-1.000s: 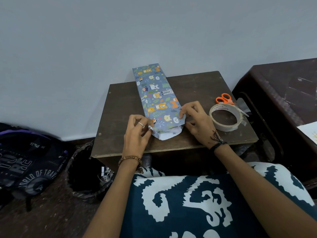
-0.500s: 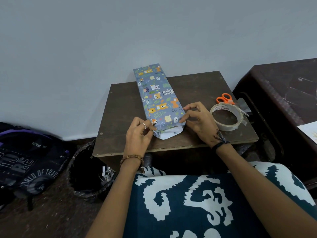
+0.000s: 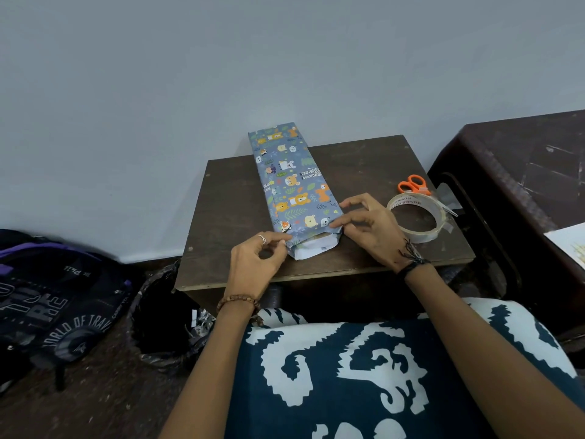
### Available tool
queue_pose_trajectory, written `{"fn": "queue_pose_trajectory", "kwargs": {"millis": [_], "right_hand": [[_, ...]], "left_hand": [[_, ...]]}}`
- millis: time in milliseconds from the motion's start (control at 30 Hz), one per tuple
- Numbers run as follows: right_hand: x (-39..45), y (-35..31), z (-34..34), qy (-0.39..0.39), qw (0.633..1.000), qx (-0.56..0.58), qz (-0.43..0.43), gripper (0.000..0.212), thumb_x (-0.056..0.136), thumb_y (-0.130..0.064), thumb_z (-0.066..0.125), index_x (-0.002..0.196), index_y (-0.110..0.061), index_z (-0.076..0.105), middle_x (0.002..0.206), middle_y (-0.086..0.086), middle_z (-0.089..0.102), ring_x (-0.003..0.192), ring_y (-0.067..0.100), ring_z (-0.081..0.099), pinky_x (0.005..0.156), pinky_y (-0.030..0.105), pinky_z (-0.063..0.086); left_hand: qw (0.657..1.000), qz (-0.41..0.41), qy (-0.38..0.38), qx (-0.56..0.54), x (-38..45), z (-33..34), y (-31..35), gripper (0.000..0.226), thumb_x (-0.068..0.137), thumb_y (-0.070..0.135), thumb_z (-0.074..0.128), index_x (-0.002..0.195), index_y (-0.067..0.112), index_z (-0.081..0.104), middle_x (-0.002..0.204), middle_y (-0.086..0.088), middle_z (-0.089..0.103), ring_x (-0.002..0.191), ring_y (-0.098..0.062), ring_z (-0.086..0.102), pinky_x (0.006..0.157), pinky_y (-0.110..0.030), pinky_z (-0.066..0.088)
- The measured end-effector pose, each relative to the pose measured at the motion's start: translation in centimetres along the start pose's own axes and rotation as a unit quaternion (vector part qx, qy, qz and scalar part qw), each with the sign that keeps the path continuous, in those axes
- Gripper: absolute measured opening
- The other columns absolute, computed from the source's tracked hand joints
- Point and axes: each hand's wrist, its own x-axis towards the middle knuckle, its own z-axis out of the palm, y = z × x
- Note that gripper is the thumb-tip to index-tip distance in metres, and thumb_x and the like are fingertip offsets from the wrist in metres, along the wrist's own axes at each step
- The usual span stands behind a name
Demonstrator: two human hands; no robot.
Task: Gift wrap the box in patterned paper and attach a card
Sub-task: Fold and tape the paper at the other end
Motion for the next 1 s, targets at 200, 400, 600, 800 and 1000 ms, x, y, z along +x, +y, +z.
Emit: {"fn": "queue_pose_trajectory", "kwargs": {"millis": [200,400,600,800,1000], "right_hand": [[-0.2,-0.5,0.1,0.002,1.0,0.019,0.016,0.015,0.087,-0.007,0.059,0.091,-0.011,0.073,0.111,0.001,0.049,0.103,0.007,0.051,0.077,0.007,0.05],[-0.4,-0.5,0.4,0.002,1.0,-0.015,0.002,0.005,0.084,-0.01,0.064,0.089,-0.011,0.067,0.112,-0.001,0.049,0.099,0.005,0.053,0.08,0.008,0.049],[0.2,-0.2,0.6,0.028,0.999,0.006,0.027,0.023,0.084,-0.007,0.066,0.101,-0.006,0.052,0.106,0.007,0.061,0.088,0.006,0.059,0.073,0.007,0.049],[0.2,0.4,0.6,0.042,0.993,-0.089,-0.065,0.029,0.081,-0.003,0.066,0.11,-0.008,0.064,0.098,0.007,0.058,0.084,0.015,0.062,0.075,0.017,0.053],[0.5,0.2,0.5,0.058,0.99,-0.103,-0.07,0.024,0.079,0.0,0.066,0.104,-0.003,0.067,0.088,0.012,0.063,0.077,0.023,0.065,0.071,0.035,0.055]], "left_hand": [[1.0,0.0,0.002,-0.01,0.2,0.3,0.3,0.025,0.082,-0.001,0.065,0.077,0.024,0.064,0.072,0.002,0.065,0.065,0.003,0.06,0.066,-0.019,0.057],[0.999,-0.014,0.014,-0.026,0.4,0.4,0.3,0.037,0.081,-0.001,0.066,0.08,0.028,0.043,0.065,-0.003,0.058,0.061,-0.005,0.061,0.062,-0.021,0.057],[0.998,-0.043,0.019,-0.043,0.9,0.5,0.1,0.029,0.081,0.004,0.068,0.089,0.019,0.045,0.062,-0.001,0.058,0.062,-0.013,0.06,0.055,-0.02,0.056],[0.995,0.0,0.031,0.095,1.1,0.0,-0.8,0.026,0.078,0.024,0.072,0.081,0.036,0.049,0.076,0.011,0.055,0.066,-0.006,0.055,0.058,-0.037,0.055],[0.987,0.059,0.028,0.148,1.4,-0.2,-1.0,0.026,0.077,0.025,0.073,0.086,0.035,0.05,0.1,0.016,0.044,0.087,-0.002,0.05,0.057,-0.024,0.042]]}}
